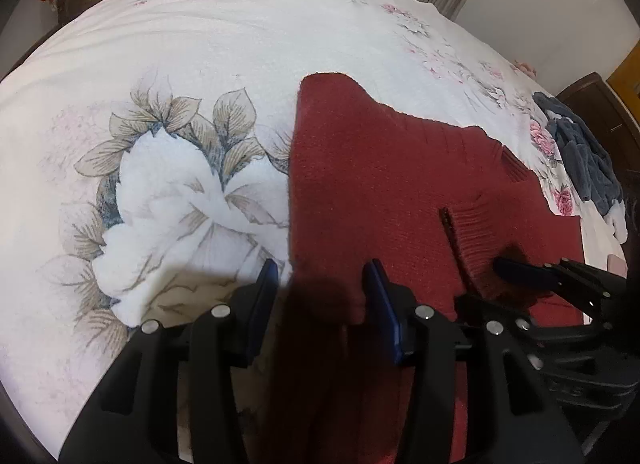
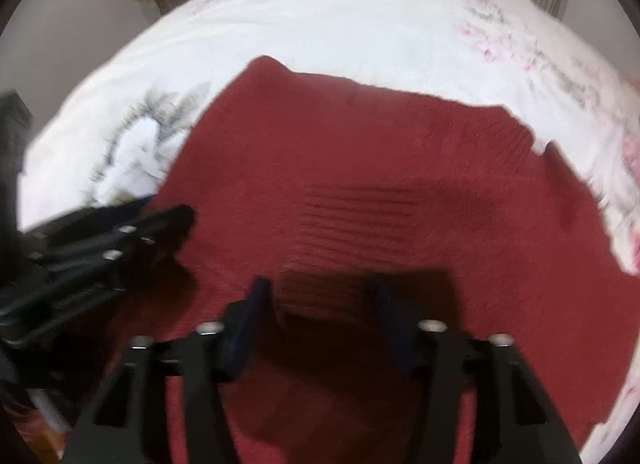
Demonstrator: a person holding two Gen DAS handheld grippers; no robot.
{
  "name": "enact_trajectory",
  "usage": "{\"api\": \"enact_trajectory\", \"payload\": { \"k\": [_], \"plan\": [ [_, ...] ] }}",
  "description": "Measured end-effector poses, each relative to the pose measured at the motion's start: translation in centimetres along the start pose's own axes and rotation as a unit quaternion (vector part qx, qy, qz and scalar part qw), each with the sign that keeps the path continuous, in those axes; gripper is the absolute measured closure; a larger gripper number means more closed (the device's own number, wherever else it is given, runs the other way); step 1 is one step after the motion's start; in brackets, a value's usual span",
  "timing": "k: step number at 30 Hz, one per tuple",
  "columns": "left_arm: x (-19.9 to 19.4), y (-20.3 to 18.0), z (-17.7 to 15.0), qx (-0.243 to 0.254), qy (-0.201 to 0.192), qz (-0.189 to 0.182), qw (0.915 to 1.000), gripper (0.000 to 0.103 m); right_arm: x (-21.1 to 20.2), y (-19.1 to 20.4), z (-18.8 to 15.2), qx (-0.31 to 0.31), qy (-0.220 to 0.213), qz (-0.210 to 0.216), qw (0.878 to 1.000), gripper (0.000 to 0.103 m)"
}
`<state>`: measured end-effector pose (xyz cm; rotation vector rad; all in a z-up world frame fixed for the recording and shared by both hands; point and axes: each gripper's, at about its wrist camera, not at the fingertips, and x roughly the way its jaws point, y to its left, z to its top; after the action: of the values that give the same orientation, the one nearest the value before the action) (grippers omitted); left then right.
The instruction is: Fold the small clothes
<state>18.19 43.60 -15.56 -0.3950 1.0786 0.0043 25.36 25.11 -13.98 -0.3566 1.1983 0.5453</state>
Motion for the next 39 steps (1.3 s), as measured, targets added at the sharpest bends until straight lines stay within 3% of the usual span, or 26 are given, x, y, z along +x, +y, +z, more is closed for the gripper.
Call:
{"api": "enact_trajectory", "payload": {
  "k": [2, 4, 10, 13, 19, 24, 27, 30, 33, 36, 38, 39],
  "plan": [
    [0.0, 0.1, 0.0, -0.001, 0.001, -0.002, 1.0000, 0.056, -0.4, -0.6, -0.1, 0.004, -0.006, 0.006, 1.000, 0.076],
    [0.1, 0.4, 0.0, -0.005, 0.002, -0.006, 1.0000, 0.056, -1.3, -2.2, -0.4, 0.025, -0.015, 0.022, 0.999, 0.083],
    [0.3, 0.1, -0.1, -0.001, -0.001, 0.000, 1.0000, 0.056, -5.1, -8.5, -2.0, 0.125, -0.065, 0.096, 0.985, 0.086],
    [0.4, 0.0, -0.2, -0.001, -0.002, 0.002, 1.0000, 0.056, -7.0, -12.6, -3.7, 0.188, -0.087, 0.122, 0.971, 0.086],
    [0.7, -0.5, -0.2, 0.006, -0.004, 0.011, 0.9999, 0.056, -8.6, -20.0, -7.0, 0.271, -0.111, 0.102, 0.951, 0.086],
    [0.9, -0.6, -0.1, 0.008, -0.006, 0.015, 0.9998, 0.055, -7.4, -24.2, -9.5, 0.308, -0.089, 0.074, 0.944, 0.086],
    [1.0, -0.7, 0.0, 0.011, -0.005, 0.016, 0.9998, 0.055, -5.4, -25.9, -11.1, 0.335, -0.067, 0.086, 0.936, 0.085],
    [1.1, -0.6, 0.0, 0.015, -0.005, 0.015, 0.9998, 0.054, -3.5, -26.7, -12.4, 0.358, -0.050, 0.111, 0.926, 0.083],
    [1.1, -0.5, 0.1, 0.013, -0.003, 0.013, 0.9998, 0.054, -3.8, -26.5, -12.6, 0.358, -0.053, 0.120, 0.925, 0.078],
    [0.0, -0.8, 0.4, 0.003, -0.016, 0.010, 0.9998, 0.057, -4.7, -26.4, -12.0, 0.349, -0.056, 0.130, 0.926, 0.062],
    [-1.3, -1.7, 0.7, 0.011, -0.042, 0.004, 0.9990, 0.057, -4.9, -26.5, -11.6, 0.349, -0.056, 0.124, 0.927, 0.044],
    [-1.5, -2.3, 0.8, 0.017, -0.048, 0.004, 0.9987, 0.057, -4.9, -26.7, -11.4, 0.351, -0.058, 0.124, 0.926, 0.043]
  ]
}}
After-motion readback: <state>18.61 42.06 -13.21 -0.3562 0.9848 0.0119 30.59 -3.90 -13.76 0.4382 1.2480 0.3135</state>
